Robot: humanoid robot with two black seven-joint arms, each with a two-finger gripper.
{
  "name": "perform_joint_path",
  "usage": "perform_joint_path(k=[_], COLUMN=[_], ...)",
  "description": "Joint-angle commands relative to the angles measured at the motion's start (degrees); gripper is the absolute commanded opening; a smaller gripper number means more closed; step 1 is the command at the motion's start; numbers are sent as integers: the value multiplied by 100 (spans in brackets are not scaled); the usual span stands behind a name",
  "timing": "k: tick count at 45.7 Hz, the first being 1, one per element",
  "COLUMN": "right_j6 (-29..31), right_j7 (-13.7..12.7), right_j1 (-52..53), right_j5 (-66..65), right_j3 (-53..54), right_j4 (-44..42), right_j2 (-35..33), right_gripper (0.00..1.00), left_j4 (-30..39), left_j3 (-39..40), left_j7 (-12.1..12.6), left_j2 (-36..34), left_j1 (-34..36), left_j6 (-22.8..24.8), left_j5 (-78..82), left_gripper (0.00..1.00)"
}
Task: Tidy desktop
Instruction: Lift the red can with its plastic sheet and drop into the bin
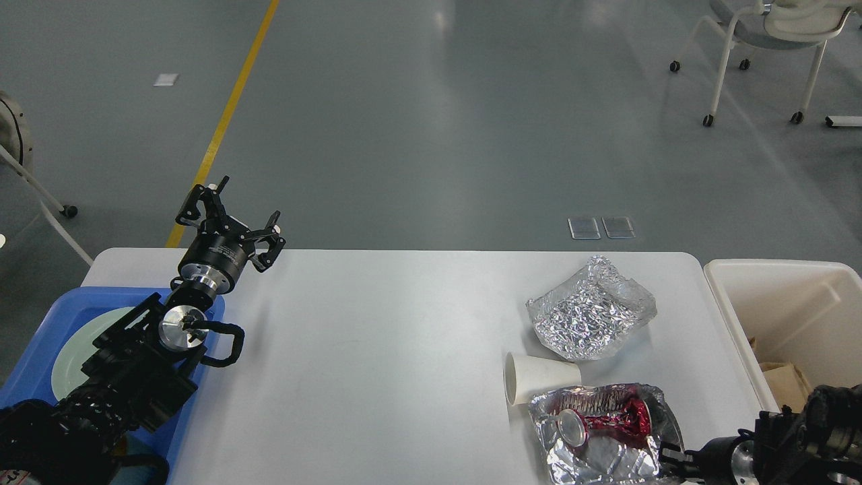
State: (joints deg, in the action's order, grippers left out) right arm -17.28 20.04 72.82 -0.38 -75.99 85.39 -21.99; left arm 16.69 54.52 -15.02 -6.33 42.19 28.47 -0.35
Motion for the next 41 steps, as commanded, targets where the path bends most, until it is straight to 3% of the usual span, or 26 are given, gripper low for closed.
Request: perform_joint_path(k=[1, 6, 13, 19, 23, 33, 36, 41], right_j6=[119, 838, 2823, 4521, 5146, 5297, 5156, 4603], right_j7=[0, 9, 9, 9, 0, -35, -61, -70], right_j1=[434, 1540, 3842, 5495, 6269, 7053, 6703, 5386], right_j5=[-14, -93, -436, -471, -471, -463, -471, -480], right_j3=[-153, -460, -628, -549, -444, -215, -293, -680], right_j4=[101, 373, 637, 663, 733, 1235, 1147, 253], right_j2=[-253, -621, -1026, -904, -518, 28, -24, -287], right_gripper=[0, 0, 0, 0, 0, 0, 0, 0], left_j4=[1, -8, 1, 1, 1, 1, 1, 1], left_j3=[-2, 6, -2, 6, -2, 6, 6, 6], left_j7=[-1, -1, -1, -1, -1, -1, 8, -1], left_j2=[0, 0, 0, 0, 0, 0, 0, 0], left_j1=[0, 0, 0, 0, 0, 0, 0, 0], left_j6=[1, -8, 1, 1, 1, 1, 1, -8], left_j5=[0, 0, 0, 0, 0, 0, 0, 0], left_gripper=[98, 98, 98, 98, 98, 98, 98, 98])
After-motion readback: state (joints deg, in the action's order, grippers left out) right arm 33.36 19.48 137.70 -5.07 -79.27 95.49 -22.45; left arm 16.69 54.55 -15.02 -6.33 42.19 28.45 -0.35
